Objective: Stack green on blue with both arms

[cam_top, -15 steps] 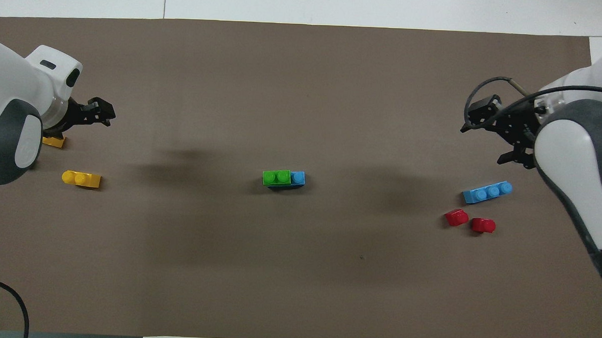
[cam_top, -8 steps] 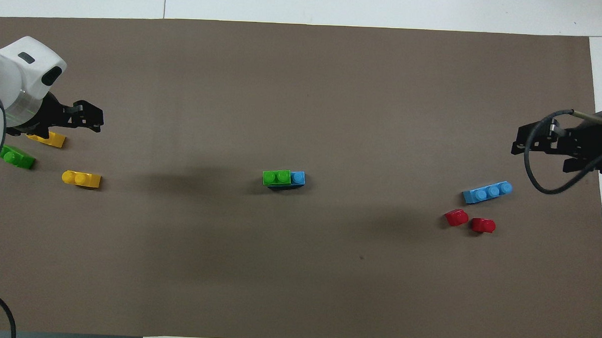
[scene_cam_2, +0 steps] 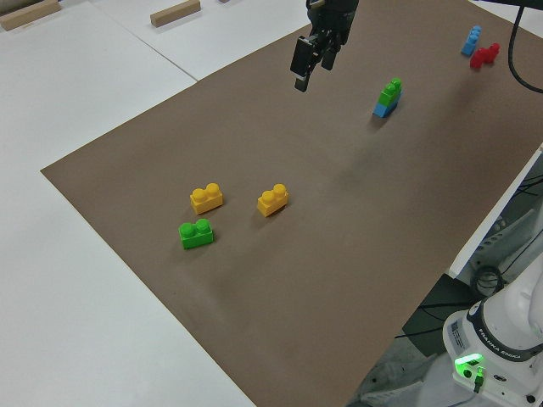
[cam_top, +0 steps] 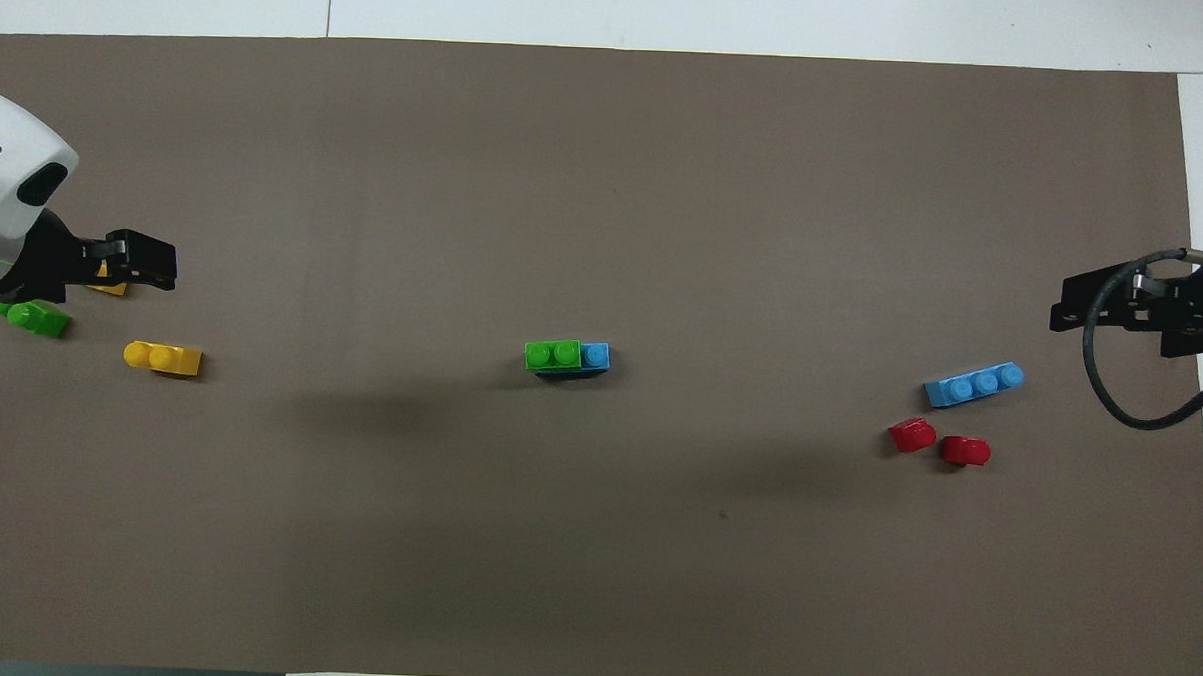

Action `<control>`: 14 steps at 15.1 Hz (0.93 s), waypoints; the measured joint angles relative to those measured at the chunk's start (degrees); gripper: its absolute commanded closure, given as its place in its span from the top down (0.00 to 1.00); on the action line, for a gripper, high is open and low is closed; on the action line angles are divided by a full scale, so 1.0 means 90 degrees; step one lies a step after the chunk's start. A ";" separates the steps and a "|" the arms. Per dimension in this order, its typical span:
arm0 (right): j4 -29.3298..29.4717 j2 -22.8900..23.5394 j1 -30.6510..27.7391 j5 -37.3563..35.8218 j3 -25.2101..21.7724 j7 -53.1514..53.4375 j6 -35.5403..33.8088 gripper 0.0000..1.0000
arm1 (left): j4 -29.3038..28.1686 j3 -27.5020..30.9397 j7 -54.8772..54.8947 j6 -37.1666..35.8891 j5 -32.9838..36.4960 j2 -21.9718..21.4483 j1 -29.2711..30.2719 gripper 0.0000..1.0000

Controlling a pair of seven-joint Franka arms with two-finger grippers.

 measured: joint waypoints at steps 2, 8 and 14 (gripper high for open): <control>0.0000 0.0000 -0.0001 0.0000 0.0000 0.0000 0.0000 1.00 | 0.0127 0.0000 0.0075 -0.0213 -0.0193 -0.0046 0.0068 1.00; 0.0003 0.0001 -0.0038 0.0000 0.0001 0.0000 0.0000 1.00 | 0.0733 -0.0038 0.0206 -0.1037 -0.0345 -0.0073 0.0073 1.00; 0.0006 0.0005 -0.0094 -0.0010 0.0000 -0.0055 0.0000 1.00 | 0.0983 -0.0087 0.0409 -0.1393 -0.0314 -0.0074 0.0065 1.00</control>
